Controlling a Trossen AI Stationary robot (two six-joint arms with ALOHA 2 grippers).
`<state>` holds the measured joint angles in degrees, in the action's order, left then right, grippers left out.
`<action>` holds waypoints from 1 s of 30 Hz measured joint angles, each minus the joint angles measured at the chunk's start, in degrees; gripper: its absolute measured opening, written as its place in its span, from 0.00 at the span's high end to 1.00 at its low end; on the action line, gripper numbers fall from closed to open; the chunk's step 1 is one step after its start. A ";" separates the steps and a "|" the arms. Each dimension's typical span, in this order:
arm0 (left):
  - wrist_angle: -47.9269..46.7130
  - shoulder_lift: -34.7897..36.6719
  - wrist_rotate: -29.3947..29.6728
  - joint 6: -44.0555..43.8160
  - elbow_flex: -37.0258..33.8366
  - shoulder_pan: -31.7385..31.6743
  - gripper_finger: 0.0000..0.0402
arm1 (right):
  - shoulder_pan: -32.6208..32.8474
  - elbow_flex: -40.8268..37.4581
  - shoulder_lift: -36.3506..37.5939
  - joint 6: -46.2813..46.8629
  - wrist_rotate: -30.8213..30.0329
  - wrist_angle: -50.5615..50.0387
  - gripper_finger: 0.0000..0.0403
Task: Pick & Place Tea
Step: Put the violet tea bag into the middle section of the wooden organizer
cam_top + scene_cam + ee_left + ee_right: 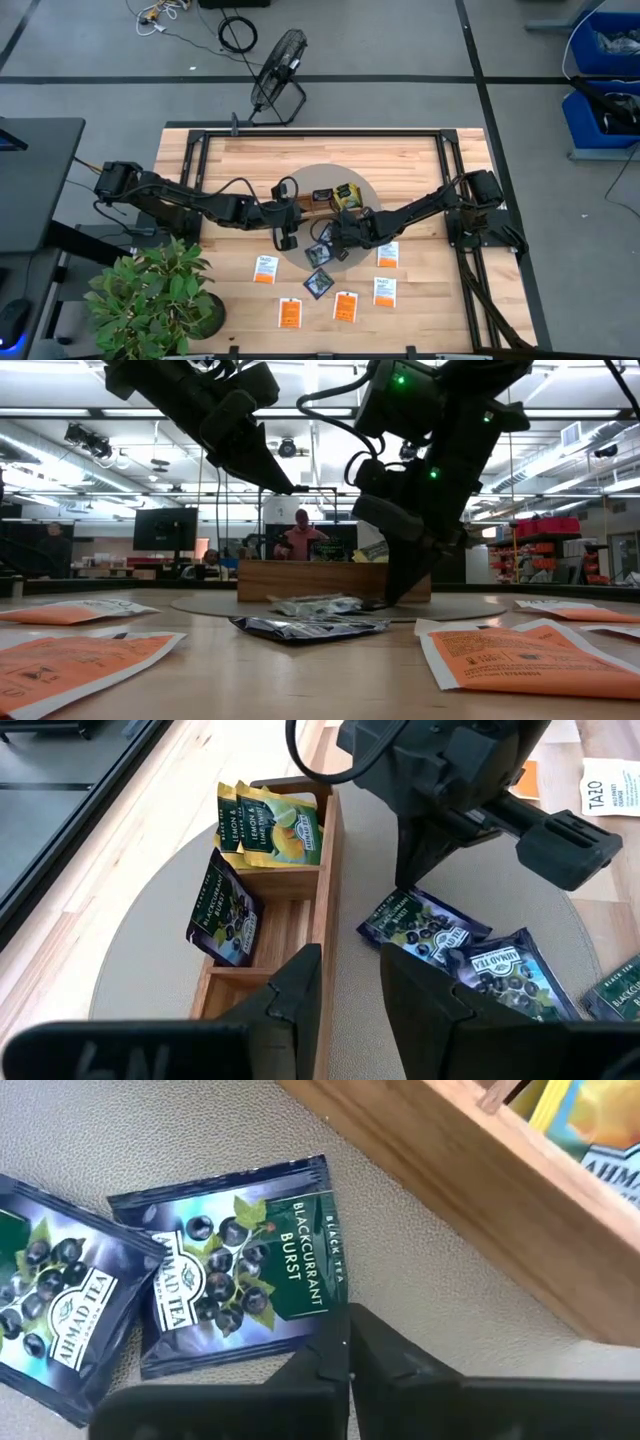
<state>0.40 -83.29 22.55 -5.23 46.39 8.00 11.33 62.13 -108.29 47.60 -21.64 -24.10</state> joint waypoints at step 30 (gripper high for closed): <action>-0.69 -0.07 0.00 0.02 0.00 0.00 0.73 | 1.27 0.02 7.17 -9.96 -1.47 1.67 1.00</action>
<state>-0.29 -83.35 22.55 -5.21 46.39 8.00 12.60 62.15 -101.12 37.65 -23.11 -22.42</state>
